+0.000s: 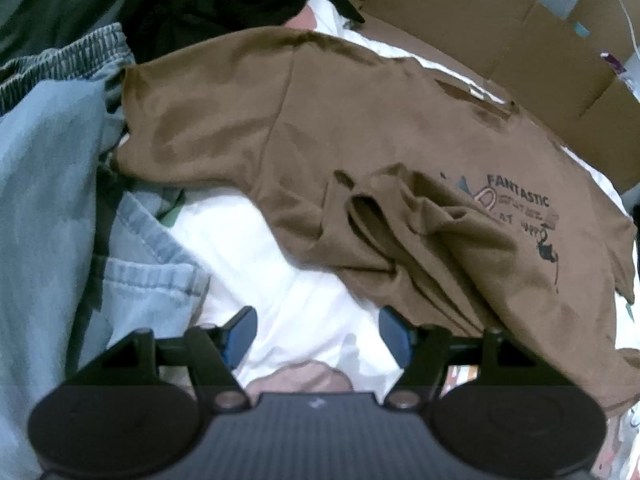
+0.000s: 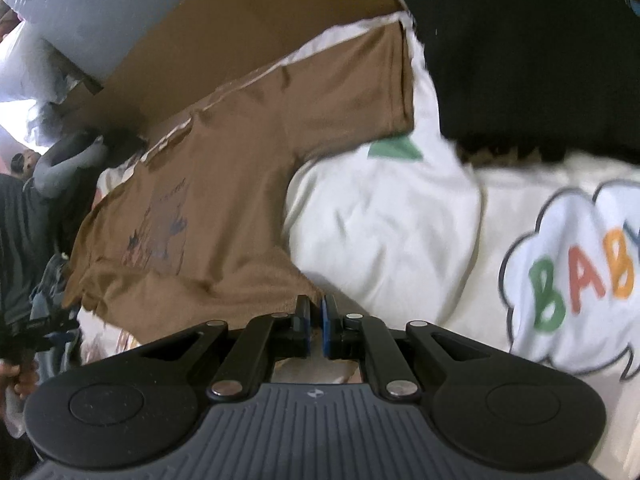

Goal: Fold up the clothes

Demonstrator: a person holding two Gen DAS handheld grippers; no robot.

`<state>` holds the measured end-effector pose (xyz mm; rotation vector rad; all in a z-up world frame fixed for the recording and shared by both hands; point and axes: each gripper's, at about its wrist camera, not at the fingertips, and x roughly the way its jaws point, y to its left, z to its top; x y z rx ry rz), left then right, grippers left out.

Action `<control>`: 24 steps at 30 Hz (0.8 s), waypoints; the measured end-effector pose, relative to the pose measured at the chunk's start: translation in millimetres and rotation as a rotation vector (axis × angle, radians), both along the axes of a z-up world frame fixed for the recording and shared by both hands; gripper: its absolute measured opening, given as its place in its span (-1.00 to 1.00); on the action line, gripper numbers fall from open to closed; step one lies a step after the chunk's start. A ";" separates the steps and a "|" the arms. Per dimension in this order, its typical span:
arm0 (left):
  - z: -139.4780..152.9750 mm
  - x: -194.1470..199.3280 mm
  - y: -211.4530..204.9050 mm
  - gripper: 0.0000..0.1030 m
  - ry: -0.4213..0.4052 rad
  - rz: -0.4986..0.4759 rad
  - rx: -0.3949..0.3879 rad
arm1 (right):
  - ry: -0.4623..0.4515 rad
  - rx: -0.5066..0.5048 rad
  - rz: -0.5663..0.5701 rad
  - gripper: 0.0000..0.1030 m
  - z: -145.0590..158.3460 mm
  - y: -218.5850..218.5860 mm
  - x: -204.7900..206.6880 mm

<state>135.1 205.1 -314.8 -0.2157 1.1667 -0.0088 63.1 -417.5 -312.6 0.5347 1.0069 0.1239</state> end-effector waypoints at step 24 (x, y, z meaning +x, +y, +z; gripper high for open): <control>-1.2 60.6 12.5 -0.09 -0.073 0.100 -0.124 | 0.024 -0.112 -0.047 -0.93 -2.7 -6.6 34.3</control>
